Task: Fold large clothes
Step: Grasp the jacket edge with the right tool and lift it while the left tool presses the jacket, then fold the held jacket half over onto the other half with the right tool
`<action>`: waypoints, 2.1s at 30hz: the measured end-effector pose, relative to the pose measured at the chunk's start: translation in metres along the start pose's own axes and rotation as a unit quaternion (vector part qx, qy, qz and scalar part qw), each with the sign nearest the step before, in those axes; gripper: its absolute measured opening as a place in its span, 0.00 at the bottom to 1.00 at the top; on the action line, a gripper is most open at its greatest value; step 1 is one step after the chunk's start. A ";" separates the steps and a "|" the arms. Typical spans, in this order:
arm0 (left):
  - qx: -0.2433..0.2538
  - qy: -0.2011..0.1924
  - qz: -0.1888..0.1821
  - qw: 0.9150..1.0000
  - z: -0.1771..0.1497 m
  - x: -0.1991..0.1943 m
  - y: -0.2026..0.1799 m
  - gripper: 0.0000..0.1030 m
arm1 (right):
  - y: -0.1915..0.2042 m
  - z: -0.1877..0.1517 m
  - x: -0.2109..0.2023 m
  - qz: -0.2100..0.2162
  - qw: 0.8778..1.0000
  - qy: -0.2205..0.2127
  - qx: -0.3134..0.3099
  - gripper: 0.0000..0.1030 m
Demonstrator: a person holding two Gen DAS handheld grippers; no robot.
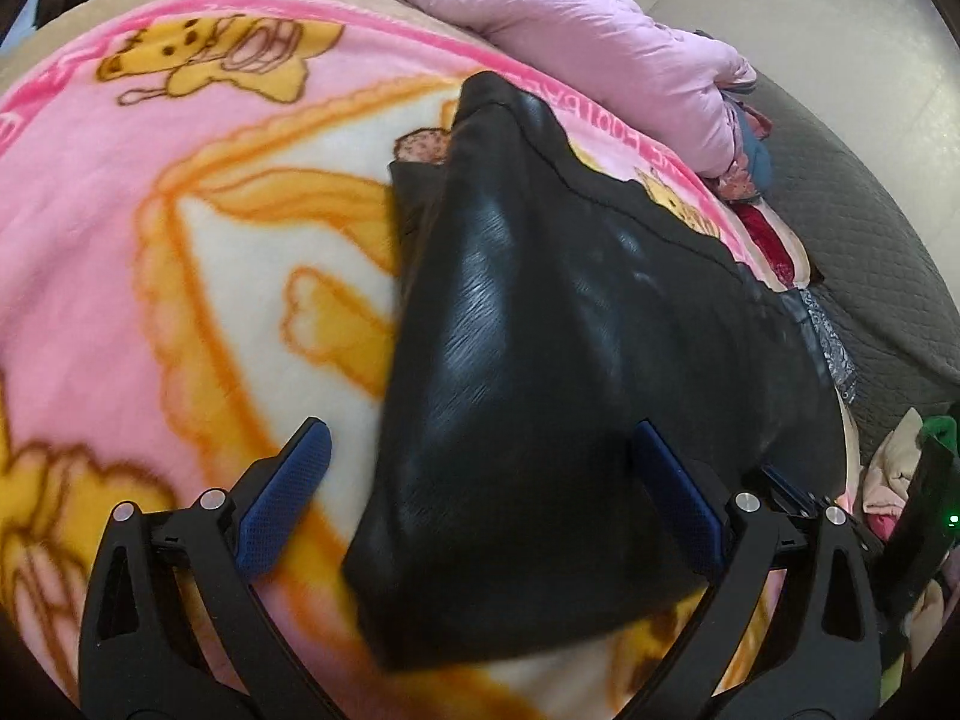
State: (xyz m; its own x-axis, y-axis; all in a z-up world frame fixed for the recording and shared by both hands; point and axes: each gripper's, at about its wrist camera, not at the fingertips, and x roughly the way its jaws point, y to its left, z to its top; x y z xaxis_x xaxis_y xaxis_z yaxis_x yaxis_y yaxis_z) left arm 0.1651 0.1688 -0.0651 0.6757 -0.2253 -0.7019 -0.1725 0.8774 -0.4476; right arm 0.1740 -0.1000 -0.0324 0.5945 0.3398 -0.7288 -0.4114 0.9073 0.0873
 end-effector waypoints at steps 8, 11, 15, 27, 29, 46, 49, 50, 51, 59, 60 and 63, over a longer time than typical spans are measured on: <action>-0.005 -0.024 -0.042 0.999 -0.002 -0.002 -0.001 0.63 | -0.024 0.082 -0.004 0.020 0.998 -0.020 0.054 0.15; 0.003 -0.028 -0.050 0.998 -0.003 -0.005 -0.001 0.58 | -0.032 0.113 0.035 0.016 0.996 0.028 0.084 0.15; -0.003 -0.030 -0.063 0.998 0.000 -0.006 0.003 0.55 | -0.041 0.126 0.091 0.007 0.989 0.110 0.097 0.11; -0.005 -0.012 -0.063 0.998 -0.002 0.004 0.003 0.67 | -0.037 0.114 0.066 0.004 0.996 0.080 0.035 0.13; -0.002 -0.016 -0.066 0.998 -0.002 0.003 0.003 0.65 | -0.036 0.106 0.029 0.011 0.999 0.045 0.020 0.14; 0.069 -0.091 -0.048 0.992 -0.007 -0.043 -0.049 0.28 | -0.031 0.020 0.006 0.119 0.986 0.102 0.058 0.15; 0.074 -0.102 -0.049 0.991 -0.007 -0.051 -0.060 0.26 | -0.031 0.020 0.005 0.124 0.986 0.095 0.056 0.15; 0.070 -0.105 -0.051 0.991 -0.007 -0.052 -0.062 0.25 | -0.029 0.019 0.003 0.124 0.987 0.089 0.048 0.17; 0.065 -0.107 -0.055 0.991 -0.006 -0.054 -0.065 0.24 | -0.027 0.017 0.000 0.126 0.987 0.085 0.046 0.20; 0.077 -0.118 -0.056 0.988 0.000 -0.066 -0.099 0.22 | -0.040 0.047 -0.073 0.133 0.987 -0.002 0.086 0.54; 0.080 -0.121 -0.055 0.988 0.000 -0.067 -0.104 0.22 | -0.037 0.057 -0.082 0.141 0.986 -0.006 0.085 0.65; 0.091 -0.132 -0.056 0.985 -0.003 -0.071 -0.119 0.22 | -0.016 0.096 -0.103 0.163 0.984 -0.011 0.071 0.87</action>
State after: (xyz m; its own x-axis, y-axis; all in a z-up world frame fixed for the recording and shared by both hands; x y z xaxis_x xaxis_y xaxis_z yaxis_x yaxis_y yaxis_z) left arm 0.1359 0.0788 0.0363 0.8499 -0.2288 -0.4746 0.0296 0.9201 -0.3906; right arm 0.1857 -0.1262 0.1062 0.4623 0.6218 -0.6322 -0.4824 0.7746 0.4091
